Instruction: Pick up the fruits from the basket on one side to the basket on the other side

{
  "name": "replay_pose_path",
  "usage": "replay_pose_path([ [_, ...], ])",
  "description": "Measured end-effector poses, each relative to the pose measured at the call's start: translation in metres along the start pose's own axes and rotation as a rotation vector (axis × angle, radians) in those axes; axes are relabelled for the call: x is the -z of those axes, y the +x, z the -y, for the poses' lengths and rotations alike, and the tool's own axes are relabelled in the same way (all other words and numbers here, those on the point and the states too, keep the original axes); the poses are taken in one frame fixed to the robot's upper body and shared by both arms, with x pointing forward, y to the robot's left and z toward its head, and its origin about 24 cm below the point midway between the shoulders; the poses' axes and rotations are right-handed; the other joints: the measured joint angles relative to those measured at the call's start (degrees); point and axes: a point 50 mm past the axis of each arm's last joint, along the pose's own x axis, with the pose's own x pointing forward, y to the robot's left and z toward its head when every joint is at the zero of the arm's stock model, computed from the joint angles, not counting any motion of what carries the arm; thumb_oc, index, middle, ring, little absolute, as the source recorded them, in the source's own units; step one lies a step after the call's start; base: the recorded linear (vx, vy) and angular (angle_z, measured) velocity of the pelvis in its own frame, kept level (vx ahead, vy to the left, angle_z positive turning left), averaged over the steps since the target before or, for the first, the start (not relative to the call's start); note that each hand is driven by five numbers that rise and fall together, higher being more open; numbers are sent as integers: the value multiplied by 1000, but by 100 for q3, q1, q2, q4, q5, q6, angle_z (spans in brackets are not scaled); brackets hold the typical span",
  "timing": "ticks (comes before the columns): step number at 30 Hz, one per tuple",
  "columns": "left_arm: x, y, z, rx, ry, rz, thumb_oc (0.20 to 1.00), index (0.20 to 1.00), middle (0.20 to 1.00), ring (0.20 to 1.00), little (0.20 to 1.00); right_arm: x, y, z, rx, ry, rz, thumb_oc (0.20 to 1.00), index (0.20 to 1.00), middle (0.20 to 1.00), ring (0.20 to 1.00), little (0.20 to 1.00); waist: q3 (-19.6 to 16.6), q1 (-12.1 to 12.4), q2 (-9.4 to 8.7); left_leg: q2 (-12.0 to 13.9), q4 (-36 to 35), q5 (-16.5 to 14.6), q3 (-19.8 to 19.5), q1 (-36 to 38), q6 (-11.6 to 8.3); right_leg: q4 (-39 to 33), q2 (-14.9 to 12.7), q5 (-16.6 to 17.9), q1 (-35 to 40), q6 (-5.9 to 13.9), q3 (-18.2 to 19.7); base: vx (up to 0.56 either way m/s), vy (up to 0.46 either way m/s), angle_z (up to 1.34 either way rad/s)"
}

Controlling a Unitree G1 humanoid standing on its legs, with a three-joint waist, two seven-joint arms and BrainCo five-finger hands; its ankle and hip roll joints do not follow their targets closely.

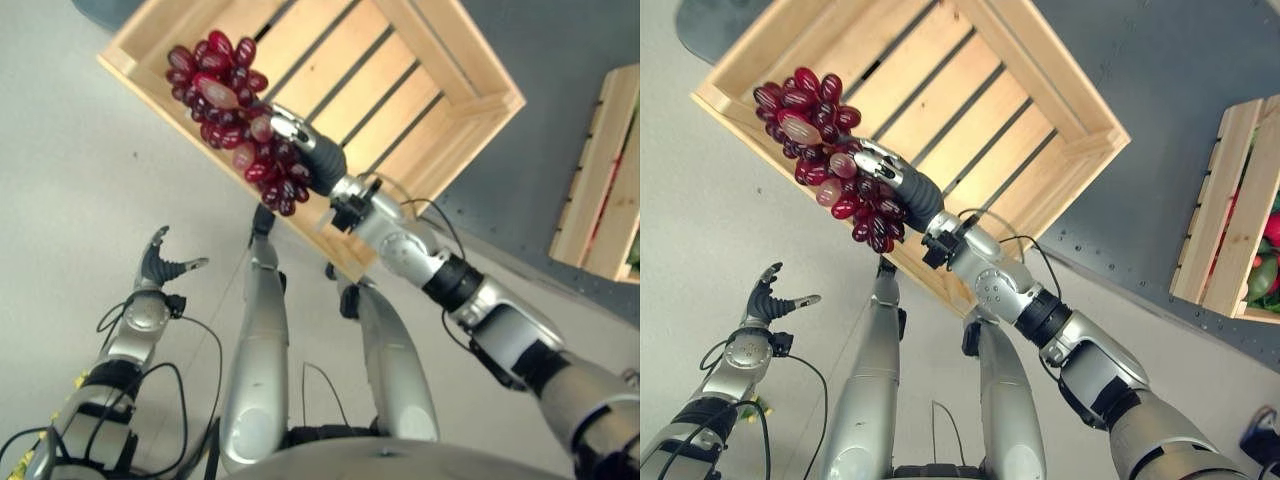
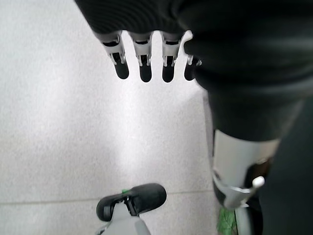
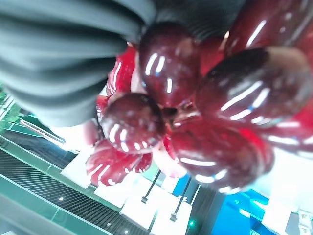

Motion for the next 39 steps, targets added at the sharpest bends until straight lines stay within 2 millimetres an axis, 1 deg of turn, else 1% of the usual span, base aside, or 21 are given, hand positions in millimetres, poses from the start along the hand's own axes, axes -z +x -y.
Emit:
replay_pose_path([
  [3,2,-2,3,12,0,-8,1000,1000,1000,1000,1000,6,-2,-1,15,58,28,200,200,200,200,200,51,95,107,19,-25,1,6,249,0,58,-17,-32,222,-10,-8,1,1,2],
  [5,4,-3,3,17,2,-14,1000,1000,1000,1000,1000,6,0,-4,4,67,43,200,200,200,200,200,49,128,153,-9,-20,0,6,321,0,63,-24,-65,283,-13,-16,-5,8,2],
  [9,9,-6,6,37,2,-27,1000,1000,1000,1000,1000,9,-2,-2,15,83,42,200,200,200,200,200,70,164,196,18,-74,0,14,530,0,57,-32,-70,492,-11,-19,0,0,0],
  [10,14,-9,7,53,7,-38,1000,1000,1000,1000,1000,8,-4,0,24,85,45,200,200,200,200,200,78,232,228,-7,-184,4,39,800,3,-23,-41,-71,746,-6,-14,0,0,0],
  [11,16,-11,8,59,9,-43,1000,1000,1000,1000,1000,9,-5,1,32,90,47,200,200,200,200,200,72,252,245,-1,-213,4,42,894,5,-52,-44,-77,843,-3,-17,-7,-3,8],
  [14,23,-15,12,73,16,-70,1000,1000,1000,1000,1000,7,-7,3,41,99,62,200,200,200,200,200,67,266,381,-12,-301,18,64,1078,23,-106,-76,-119,1030,18,-52,-9,2,9],
  [16,27,-19,18,93,18,-83,1000,1000,1000,1000,1000,9,-13,7,66,112,67,200,200,200,200,200,74,264,480,-30,-394,50,64,1292,62,-151,-103,-112,1260,13,-81,-8,4,10],
  [17,28,-19,19,96,17,-85,1000,1000,1000,1000,1000,10,-14,8,71,114,68,200,200,200,200,200,78,264,493,-38,-418,52,63,1356,65,-182,-104,-109,1320,12,-88,-12,9,9],
  [19,29,-20,22,110,22,-92,1000,1000,1000,1000,1000,13,-20,11,95,128,69,200,200,200,200,200,80,261,511,-41,-514,74,60,1567,92,-275,-112,-103,1545,21,-112,-9,11,8],
  [24,31,-23,29,139,16,-100,1000,1000,1000,1000,1000,25,-39,21,170,183,74,200,200,200,200,200,95,248,573,-65,-644,64,17,2027,81,-428,-144,-126,2055,46,-212,-1,15,9],
  [27,30,-29,34,182,-2,-84,1000,1000,1000,1000,1000,32,-56,29,240,217,85,200,200,200,200,200,93,253,589,-84,-727,50,2,2360,88,-494,-169,-157,2413,64,-243,18,27,10],
  [28,32,-33,37,205,-8,-83,1000,1000,1000,1000,1000,35,-64,32,265,222,80,200,200,200,200,200,84,233,600,-108,-770,40,4,2526,92,-524,-205,-229,2560,108,-245,7,26,8],
  [29,34,-35,38,215,-9,-90,1000,1000,1000,1000,1000,35,-67,33,273,223,83,200,200,200,200,200,78,222,619,-107,-775,37,8,2567,97,-536,-206,-230,2607,111,-245,-3,38,4],
  [30,36,-37,40,234,-11,-97,1000,1000,1000,1000,1000,35,-73,36,295,230,94,200,200,200,200,200,72,233,643,-112,-792,36,11,2649,99,-556,-209,-229,2692,114,-248,2,37,1],
  [33,40,-41,39,244,-23,-107,1000,1000,1000,1000,1000,34,-79,36,304,233,94,200,200,200,200,200,64,204,644,-114,-818,31,18,2763,107,-578,-210,-233,2801,119,-249,-6,21,0],
  [36,44,-46,39,260,-33,-118,1000,1000,1000,1000,1000,29,-86,41,324,223,99,200,200,200,200,200,9,179,680,-82,-875,43,31,2908,120,-644,-210,-223,2957,122,-253,-4,11,1],
  [39,54,-56,41,281,-42,-148,1000,1000,1000,1000,1000,25,-93,40,330,227,123,200,200,200,200,200,-298,73,720,-84,-948,46,48,3021,139,-751,-210,-188,3104,125,-270,3,10,0],
])
